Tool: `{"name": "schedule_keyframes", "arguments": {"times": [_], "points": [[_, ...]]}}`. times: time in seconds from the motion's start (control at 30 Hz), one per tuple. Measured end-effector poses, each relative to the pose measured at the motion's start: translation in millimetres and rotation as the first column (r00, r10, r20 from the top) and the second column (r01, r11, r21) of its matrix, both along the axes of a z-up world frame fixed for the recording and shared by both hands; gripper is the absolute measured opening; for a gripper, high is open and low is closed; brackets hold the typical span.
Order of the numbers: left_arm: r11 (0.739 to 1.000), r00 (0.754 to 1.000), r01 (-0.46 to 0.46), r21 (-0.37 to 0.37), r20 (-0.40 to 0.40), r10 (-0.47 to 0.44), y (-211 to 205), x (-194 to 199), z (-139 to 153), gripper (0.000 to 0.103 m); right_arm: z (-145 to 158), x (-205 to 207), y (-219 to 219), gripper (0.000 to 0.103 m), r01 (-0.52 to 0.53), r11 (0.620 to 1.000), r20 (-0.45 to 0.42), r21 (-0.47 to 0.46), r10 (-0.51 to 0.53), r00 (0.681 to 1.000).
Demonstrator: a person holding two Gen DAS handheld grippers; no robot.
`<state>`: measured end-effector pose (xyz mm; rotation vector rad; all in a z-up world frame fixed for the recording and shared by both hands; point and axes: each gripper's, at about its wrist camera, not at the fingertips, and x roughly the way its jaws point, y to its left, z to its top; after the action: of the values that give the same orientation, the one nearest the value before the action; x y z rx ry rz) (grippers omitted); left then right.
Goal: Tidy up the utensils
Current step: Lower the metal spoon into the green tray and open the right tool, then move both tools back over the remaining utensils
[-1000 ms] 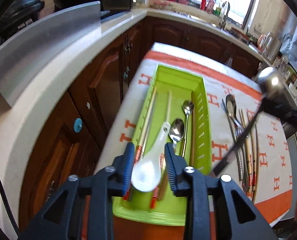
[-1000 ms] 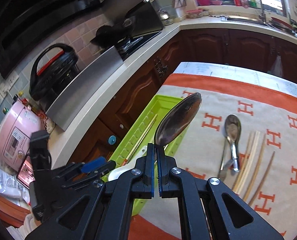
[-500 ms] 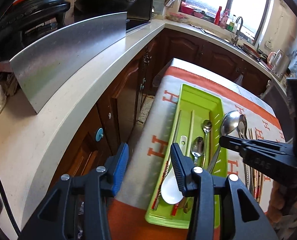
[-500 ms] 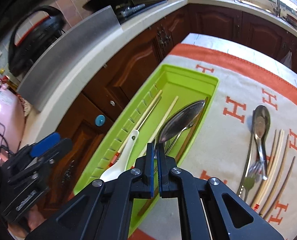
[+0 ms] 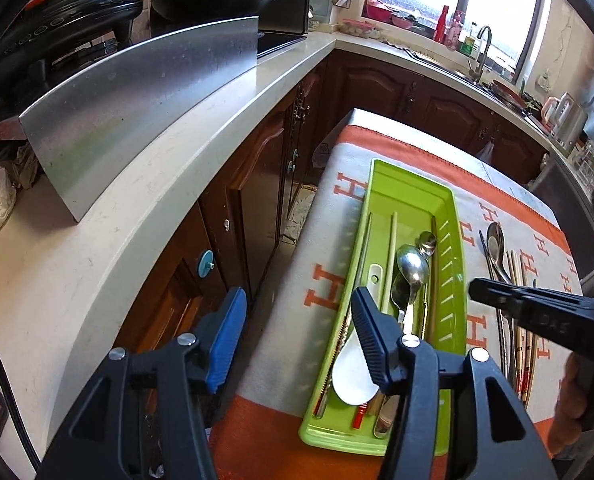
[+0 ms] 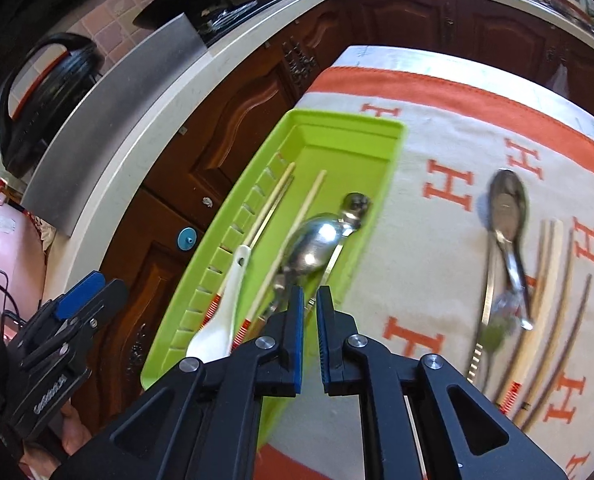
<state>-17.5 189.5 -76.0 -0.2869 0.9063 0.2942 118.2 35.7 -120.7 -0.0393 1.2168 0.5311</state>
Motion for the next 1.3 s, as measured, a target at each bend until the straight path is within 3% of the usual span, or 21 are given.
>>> {"name": "schedule_keyframes", "arguments": {"times": [0.6, 0.9, 1.13, 1.3], "points": [[0.986, 0.987, 0.158, 0.045, -0.002, -0.158, -72, 3, 21, 0.056, 42, -53, -178, 0.012, 0.237, 0.971, 0.078, 0.037, -0.239, 0.968], [0.954, 0.955, 0.296, 0.044, -0.004, -0.296, -139, 27, 32, 0.056, 44, -62, -239, 0.014, 0.322, 0.946, 0.094, 0.048, -0.325, 0.941], [0.931, 0.929, 0.362, -0.037, -0.070, -0.364, -186, 58, 1, 0.056, 24, -57, -265, 0.014, 0.364, 0.927, 0.054, 0.088, -0.370, 0.928], [0.923, 0.912, 0.381, -0.055, -0.142, -0.385, -209, 72, -33, 0.048, 8, -55, -280, 0.014, 0.380, 0.919, 0.022, 0.106, -0.384, 0.923]]}}
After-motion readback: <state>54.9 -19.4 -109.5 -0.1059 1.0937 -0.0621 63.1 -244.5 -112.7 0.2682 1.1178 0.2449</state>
